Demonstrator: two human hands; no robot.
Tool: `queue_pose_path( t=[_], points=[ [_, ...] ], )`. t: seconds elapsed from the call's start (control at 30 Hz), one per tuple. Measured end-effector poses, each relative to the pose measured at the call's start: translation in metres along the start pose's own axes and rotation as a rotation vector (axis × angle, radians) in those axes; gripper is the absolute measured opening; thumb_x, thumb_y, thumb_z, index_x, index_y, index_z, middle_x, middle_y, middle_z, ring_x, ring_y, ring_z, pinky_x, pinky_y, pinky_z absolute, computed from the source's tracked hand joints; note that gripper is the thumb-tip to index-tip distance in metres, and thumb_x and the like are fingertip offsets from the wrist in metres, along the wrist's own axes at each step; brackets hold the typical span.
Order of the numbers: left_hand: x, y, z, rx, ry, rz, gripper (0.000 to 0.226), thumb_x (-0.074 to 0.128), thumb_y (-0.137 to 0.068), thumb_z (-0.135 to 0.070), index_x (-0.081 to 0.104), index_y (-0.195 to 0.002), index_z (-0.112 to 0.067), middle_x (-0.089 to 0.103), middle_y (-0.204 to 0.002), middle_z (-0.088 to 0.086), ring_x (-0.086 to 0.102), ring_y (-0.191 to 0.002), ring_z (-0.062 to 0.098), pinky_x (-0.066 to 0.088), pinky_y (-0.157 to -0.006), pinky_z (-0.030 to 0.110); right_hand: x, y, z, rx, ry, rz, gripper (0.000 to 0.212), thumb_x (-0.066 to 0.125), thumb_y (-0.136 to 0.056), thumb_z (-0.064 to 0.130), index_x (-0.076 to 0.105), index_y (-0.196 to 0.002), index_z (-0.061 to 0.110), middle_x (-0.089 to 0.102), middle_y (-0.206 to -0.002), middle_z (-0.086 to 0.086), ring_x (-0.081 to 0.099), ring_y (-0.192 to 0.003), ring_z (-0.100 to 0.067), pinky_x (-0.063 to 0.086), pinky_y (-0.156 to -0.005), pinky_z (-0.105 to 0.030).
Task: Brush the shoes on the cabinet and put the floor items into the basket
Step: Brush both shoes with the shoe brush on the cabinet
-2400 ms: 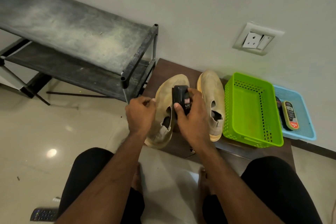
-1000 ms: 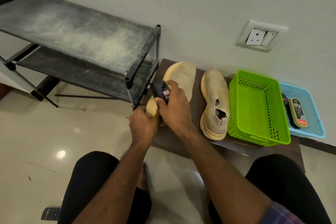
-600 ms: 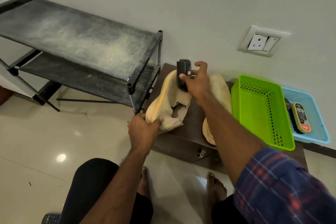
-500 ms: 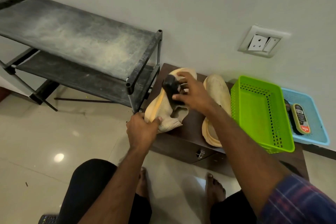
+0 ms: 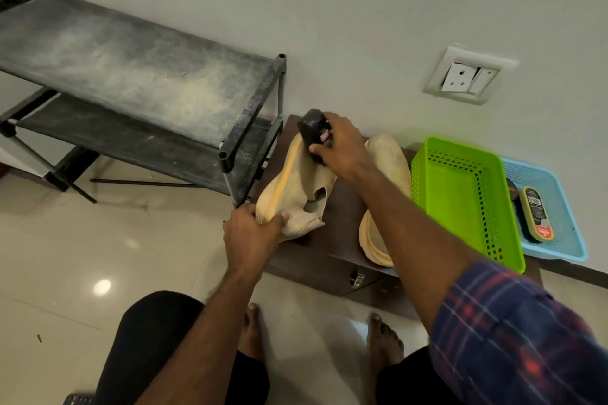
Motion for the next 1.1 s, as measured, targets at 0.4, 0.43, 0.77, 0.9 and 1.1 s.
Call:
queue_pose_path(
  t=[0.4,0.43,0.77,0.9,1.1],
  points=[
    [-0.002,-0.003,-0.005,-0.011,-0.025,-0.03,0.051,0.082,-0.066,-0.052,0.07,-0.098,-0.015,0.07,-0.09,0.003,0.071,-0.082,0.029,0.064,-0.067,0.048,-0.021,0.035,-0.009,-0.006,-0.327,-0.08,0.066,0.079,-0.083,0.017,0.049,-0.141,0.021,0.058,-0.137,0.001,0.055,-0.123,-0.013,0.048,-0.103,-0.032],
    [-0.001,-0.003,-0.006,-0.004,-0.034,-0.026,0.048,0.082,-0.068,-0.051,0.071,-0.098,-0.015,0.07,-0.089,0.004,0.071,-0.081,0.028,0.064,-0.067,0.047,-0.021,0.029,-0.005,-0.033,-0.204,-0.098,0.069,0.079,-0.082,0.014,0.047,-0.143,0.02,0.055,-0.139,-0.001,0.053,-0.125,-0.015,0.045,-0.105,-0.031],
    [-0.002,-0.005,-0.004,0.021,-0.013,-0.016,0.063,0.067,-0.056,-0.072,0.067,-0.087,-0.018,0.068,-0.083,0.004,0.07,-0.077,0.028,0.063,-0.065,0.048,0.015,0.049,0.007,0.001,-0.83,0.242,0.059,0.072,-0.088,0.005,0.047,-0.141,0.013,0.057,-0.137,-0.008,0.057,-0.127,-0.024,0.054,-0.096,-0.048],
    [-0.002,-0.005,-0.006,-0.014,0.091,-0.015,0.06,0.071,-0.05,-0.073,0.067,-0.085,-0.025,0.071,-0.085,0.0,0.073,-0.081,0.026,0.063,-0.068,0.049,0.006,0.072,-0.009,0.106,-1.17,0.167,0.062,0.069,-0.088,0.0,0.046,-0.143,0.016,0.054,-0.142,-0.009,0.055,-0.131,-0.03,0.05,-0.097,-0.061],
    [0.001,0.002,-0.021,0.041,0.159,0.047,0.036,0.088,-0.062,-0.048,0.069,-0.088,-0.033,0.075,-0.087,-0.004,0.074,-0.081,0.019,0.064,-0.069,0.047,0.014,0.085,0.02,-0.19,-0.491,0.261,0.066,0.055,-0.082,-0.016,0.055,-0.137,0.021,0.05,-0.143,0.003,0.042,-0.14,-0.015,0.036,-0.117,-0.034]
  ],
)
Point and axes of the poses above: each hand's wrist, its own y-axis away from the middle knuckle, its own x-axis out of the palm, z = x × y, the point moved 7 cm from there along -y, towards the middle knuckle
